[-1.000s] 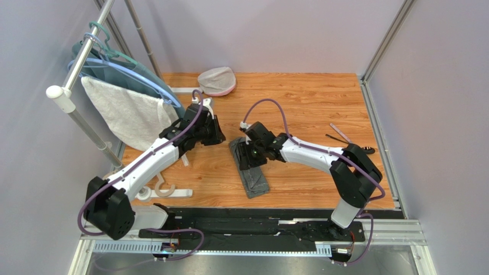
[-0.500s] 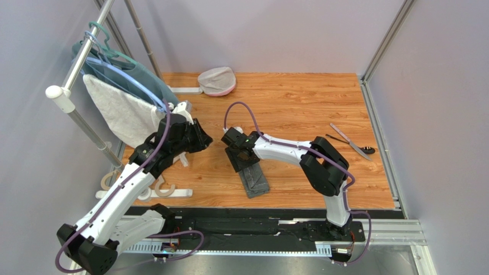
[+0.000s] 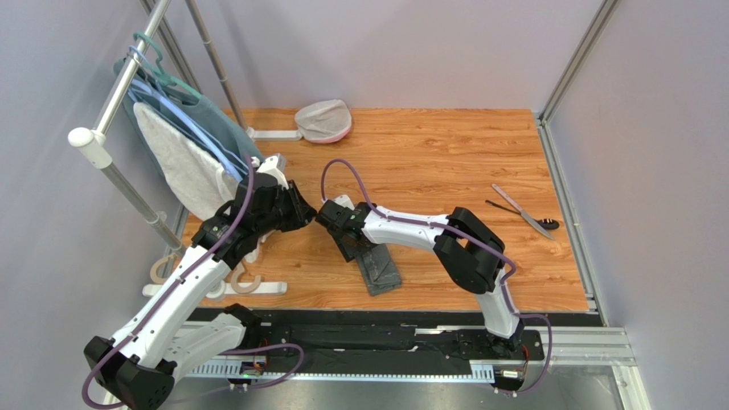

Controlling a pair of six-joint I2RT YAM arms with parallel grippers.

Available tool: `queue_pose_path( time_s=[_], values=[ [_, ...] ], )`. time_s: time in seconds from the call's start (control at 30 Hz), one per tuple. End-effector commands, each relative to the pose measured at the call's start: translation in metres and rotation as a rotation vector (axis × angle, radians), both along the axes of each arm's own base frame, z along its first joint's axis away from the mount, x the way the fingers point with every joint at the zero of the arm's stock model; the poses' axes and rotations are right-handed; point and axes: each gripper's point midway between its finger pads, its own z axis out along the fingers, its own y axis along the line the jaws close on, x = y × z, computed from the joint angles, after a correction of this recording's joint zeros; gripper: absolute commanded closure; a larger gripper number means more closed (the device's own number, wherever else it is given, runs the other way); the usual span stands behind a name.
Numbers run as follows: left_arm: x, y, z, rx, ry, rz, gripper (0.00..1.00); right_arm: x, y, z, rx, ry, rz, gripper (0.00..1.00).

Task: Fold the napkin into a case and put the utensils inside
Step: Pick up the smaller rectangle-folded napkin from the center of the board, then turn over the smaller rectangle folded napkin at the center of the board.

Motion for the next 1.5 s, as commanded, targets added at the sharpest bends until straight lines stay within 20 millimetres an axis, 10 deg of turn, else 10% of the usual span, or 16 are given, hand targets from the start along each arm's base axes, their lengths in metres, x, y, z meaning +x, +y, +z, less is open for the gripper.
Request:
queue_pose_path(
  time_s=[0.0, 0.3, 0.47, 0.9, 1.47],
  values=[
    [0.001, -0.005, 0.004, -0.03, -0.008, -0.012, 0.72, 0.001, -0.005, -0.011, -0.064, -0.025, -0.038, 0.49],
    [0.0, -0.002, 0.002, -0.017, -0.004, -0.009, 0.72, 0.005, -0.006, -0.003, -0.069, -0.052, -0.065, 0.82],
    [0.001, -0.004, 0.004, -0.015, -0.014, -0.024, 0.72, 0.007, 0.012, 0.039, 0.065, -0.067, -0.056, 1.0],
    [-0.005, -0.011, -0.002, 0.019, 0.0, -0.122, 0.73, 0.0, 0.057, 0.13, 0.834, 0.143, -0.02, 1.0],
    [0.001, -0.03, -0.034, 0.029, 0.096, -0.206, 0.75, 0.008, 0.05, 0.099, 1.284, 0.352, -0.058, 1.0]
  ],
)
